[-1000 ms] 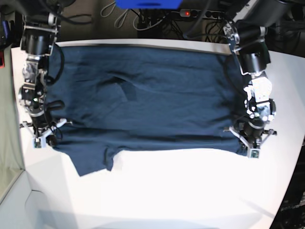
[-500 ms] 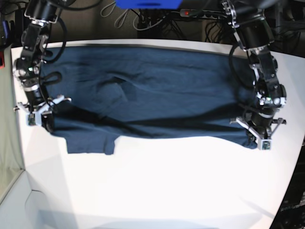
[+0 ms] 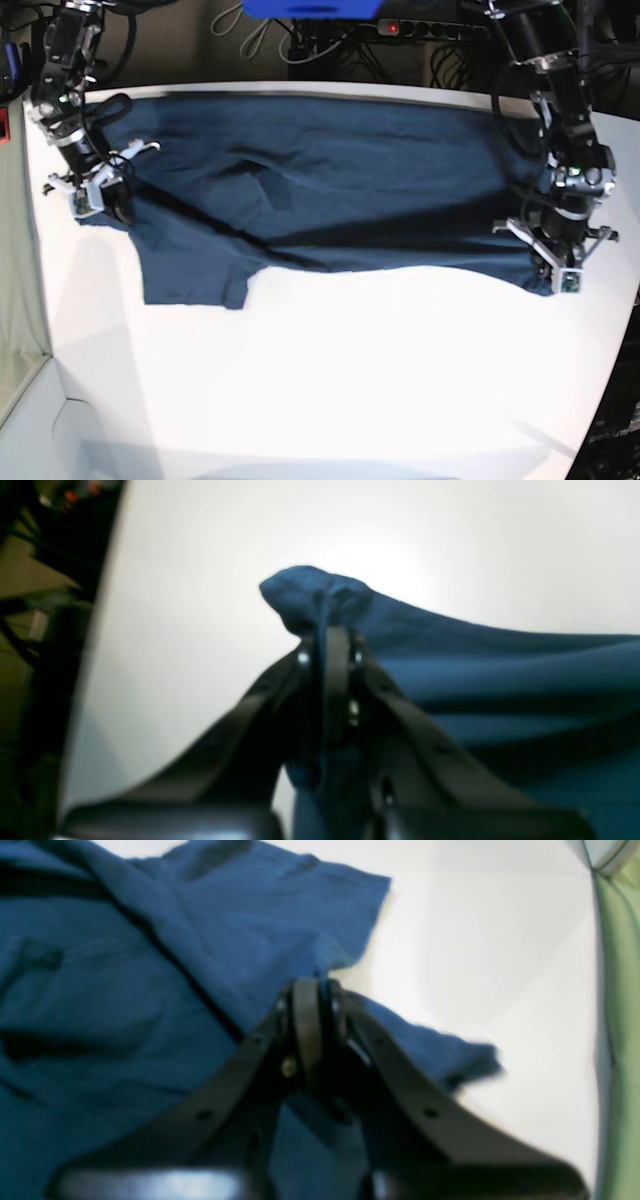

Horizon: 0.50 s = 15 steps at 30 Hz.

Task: Layout the t-shirt on the table in an organized manner, then fold the t-shirt properly
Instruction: 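Lift the hem with both grippers and fold it over toward the collar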

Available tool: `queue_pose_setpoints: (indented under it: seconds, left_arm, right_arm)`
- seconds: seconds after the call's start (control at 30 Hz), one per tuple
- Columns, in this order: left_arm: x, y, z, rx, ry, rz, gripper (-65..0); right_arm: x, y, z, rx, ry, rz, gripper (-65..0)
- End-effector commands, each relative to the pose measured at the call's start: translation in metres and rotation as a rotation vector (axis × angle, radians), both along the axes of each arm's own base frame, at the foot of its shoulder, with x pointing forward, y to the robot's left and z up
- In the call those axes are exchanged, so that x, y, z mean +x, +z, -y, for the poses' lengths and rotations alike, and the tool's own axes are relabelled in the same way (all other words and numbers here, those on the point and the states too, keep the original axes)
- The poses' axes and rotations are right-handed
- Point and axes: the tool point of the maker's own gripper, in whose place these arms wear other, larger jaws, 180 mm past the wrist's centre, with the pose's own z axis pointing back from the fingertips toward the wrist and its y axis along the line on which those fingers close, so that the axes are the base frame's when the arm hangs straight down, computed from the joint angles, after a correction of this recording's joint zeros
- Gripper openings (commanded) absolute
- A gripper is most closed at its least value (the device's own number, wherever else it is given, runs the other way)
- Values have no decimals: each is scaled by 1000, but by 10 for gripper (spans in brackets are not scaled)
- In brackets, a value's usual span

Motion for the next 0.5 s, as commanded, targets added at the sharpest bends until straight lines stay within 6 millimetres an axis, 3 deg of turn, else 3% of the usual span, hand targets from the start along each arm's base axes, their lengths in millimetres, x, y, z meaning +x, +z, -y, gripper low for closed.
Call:
queue_pose_setpoints:
  seconds: [0.0,0.17,0.47]
  left_arm:
    - [3,16,-3,21,-3,48,-649]
    - [-6,19,-9,61,-11,40,-649]
    - [-30,6,-8,80,-24,-10,-649]
  right_arm:
    - [5,15,10,-8,-11,53,-650]
    - [1,13,16,-15,-22,44,-650]
    - [-27,-15,22,-6,-37,-47,-650]
